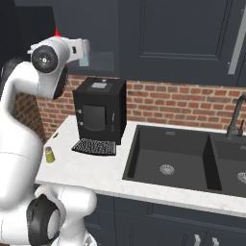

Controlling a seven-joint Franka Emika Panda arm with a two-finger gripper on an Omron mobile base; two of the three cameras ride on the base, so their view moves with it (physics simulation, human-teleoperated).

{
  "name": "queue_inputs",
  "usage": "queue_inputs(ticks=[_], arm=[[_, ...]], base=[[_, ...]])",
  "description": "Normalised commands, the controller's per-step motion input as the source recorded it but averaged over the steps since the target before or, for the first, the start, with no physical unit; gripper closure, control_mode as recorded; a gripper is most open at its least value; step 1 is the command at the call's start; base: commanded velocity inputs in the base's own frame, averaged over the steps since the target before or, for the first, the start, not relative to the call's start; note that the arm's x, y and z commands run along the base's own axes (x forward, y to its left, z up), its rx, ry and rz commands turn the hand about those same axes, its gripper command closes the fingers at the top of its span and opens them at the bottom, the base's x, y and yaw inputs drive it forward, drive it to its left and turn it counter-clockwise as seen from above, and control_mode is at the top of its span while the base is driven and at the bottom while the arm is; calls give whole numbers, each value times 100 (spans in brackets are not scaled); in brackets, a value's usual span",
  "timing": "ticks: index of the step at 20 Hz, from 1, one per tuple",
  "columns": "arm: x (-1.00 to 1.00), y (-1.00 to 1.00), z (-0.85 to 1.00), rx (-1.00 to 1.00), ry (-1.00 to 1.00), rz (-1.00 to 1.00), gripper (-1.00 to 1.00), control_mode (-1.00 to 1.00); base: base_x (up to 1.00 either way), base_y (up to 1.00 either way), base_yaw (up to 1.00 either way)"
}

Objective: Put the shaker and condiment bottle from the counter next to their counterparts in the cabinet.

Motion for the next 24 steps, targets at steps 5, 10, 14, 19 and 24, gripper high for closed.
queue_inputs(ticks=[5, 10, 14, 19, 24], arm=[[-100, -46, 0, 0, -9, 16, -100, -100], [-100, -59, 0, -3, 0, 34, -100, -100], [-81, -56, -5, -9, 0, 56, -100, -100], [-65, -38, -57, -18, 4, 53, -100, -100], [-42, -4, -100, -19, 0, 31, -100, -100]], base=[[0, 0, 0], [0, 0, 0], [0, 0, 0], [0, 0, 0], [0, 0, 0]])
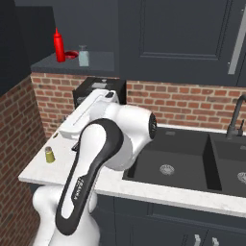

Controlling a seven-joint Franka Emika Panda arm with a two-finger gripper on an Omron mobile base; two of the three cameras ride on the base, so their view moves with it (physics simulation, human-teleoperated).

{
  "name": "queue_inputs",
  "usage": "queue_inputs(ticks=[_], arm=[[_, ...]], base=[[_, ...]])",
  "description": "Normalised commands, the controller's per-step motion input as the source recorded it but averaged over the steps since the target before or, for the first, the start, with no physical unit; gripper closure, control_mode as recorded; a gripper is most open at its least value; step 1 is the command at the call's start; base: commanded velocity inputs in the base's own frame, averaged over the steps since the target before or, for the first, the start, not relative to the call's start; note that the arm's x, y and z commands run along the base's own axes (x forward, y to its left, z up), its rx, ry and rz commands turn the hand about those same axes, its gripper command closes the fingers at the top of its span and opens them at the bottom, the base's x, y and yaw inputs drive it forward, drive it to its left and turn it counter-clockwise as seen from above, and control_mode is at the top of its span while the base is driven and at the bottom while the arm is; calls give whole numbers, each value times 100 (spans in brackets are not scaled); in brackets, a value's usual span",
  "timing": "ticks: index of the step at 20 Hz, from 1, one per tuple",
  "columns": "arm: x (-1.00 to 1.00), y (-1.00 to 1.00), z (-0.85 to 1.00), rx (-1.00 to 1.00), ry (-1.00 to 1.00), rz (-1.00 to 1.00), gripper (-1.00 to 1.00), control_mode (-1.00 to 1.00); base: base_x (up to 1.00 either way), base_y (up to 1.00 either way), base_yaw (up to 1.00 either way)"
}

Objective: Put the shaker and condiment bottle from the counter next to their counterparts in the cabinet.

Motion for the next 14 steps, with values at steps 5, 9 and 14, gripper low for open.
queue_inputs(ticks=[5, 9, 14], arm=[[-8, 9, -100, -26, 0, 23, -100, -100], [0, 18, -98, -27, 0, 11, -100, -100], [-17, 16, -89, -21, 0, -8, -100, -100]], base=[[0, 0, 0], [0, 0, 0], [0, 0, 0]])
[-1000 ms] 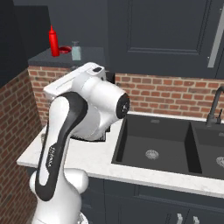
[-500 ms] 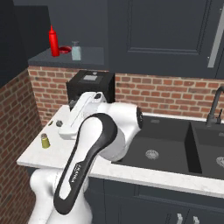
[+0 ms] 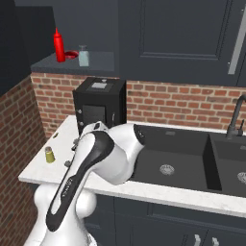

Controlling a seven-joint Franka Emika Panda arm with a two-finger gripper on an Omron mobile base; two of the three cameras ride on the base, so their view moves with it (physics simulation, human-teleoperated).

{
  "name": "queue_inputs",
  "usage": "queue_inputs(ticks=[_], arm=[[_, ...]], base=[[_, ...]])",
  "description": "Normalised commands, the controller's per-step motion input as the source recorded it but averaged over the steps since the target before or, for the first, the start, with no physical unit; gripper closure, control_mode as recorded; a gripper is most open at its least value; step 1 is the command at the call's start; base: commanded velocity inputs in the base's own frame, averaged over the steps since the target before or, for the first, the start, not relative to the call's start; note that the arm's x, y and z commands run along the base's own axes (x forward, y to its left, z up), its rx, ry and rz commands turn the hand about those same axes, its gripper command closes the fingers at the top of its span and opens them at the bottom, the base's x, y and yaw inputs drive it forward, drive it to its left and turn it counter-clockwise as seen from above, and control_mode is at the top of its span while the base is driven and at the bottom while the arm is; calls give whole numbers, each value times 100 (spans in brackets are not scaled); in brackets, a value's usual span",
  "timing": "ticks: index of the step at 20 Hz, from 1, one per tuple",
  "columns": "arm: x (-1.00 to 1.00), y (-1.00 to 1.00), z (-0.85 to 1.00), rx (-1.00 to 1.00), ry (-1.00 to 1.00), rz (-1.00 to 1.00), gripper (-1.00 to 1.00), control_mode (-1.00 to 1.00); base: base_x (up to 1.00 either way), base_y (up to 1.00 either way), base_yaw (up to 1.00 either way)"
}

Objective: Put the shaker and condiment bottle from the counter next to their counterparts in the cabinet.

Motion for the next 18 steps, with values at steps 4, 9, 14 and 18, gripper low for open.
queue_inputs(ticks=[4, 9, 14, 18], arm=[[-38, 0, -90, -12, -2, -14, -100, -100], [-37, 5, -50, -1, -3, -19, -100, -100], [-17, 46, -2, 0, 4, -19, -100, -100], [0, 50, -2, 0, 13, -2, -100, -100]], base=[[0, 0, 0], [0, 0, 0], [0, 0, 0], [0, 0, 0]])
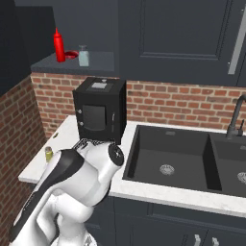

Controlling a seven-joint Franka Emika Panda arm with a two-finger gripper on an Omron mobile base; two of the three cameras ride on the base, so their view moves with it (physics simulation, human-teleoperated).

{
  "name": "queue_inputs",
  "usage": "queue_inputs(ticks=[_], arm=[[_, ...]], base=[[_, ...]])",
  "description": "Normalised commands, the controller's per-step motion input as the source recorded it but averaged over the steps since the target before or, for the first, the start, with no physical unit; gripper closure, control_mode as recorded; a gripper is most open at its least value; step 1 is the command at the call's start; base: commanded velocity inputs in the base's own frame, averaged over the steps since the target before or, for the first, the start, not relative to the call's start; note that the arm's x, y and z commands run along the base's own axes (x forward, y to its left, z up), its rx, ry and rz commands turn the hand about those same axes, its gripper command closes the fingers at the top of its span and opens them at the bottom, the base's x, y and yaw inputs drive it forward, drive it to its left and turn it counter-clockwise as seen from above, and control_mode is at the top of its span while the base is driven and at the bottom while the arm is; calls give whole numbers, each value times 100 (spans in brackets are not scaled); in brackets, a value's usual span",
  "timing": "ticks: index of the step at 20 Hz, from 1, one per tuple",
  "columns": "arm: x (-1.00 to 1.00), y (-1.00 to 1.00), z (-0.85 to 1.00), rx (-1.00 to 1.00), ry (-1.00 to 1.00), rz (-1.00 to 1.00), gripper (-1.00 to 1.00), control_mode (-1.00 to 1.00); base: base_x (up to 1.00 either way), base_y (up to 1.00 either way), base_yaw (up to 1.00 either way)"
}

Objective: Put the shaker and condiment bottle from the counter next to their counterparts in the cabinet.

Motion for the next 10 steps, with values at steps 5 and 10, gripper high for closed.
queue_inputs(ticks=[5, 10], arm=[[1, 52, -25, -6, 18, 0, -100, -100], [3, 2, -1, -1, 4, 2, -100, -100]], base=[[0, 0, 0], [0, 0, 0]])
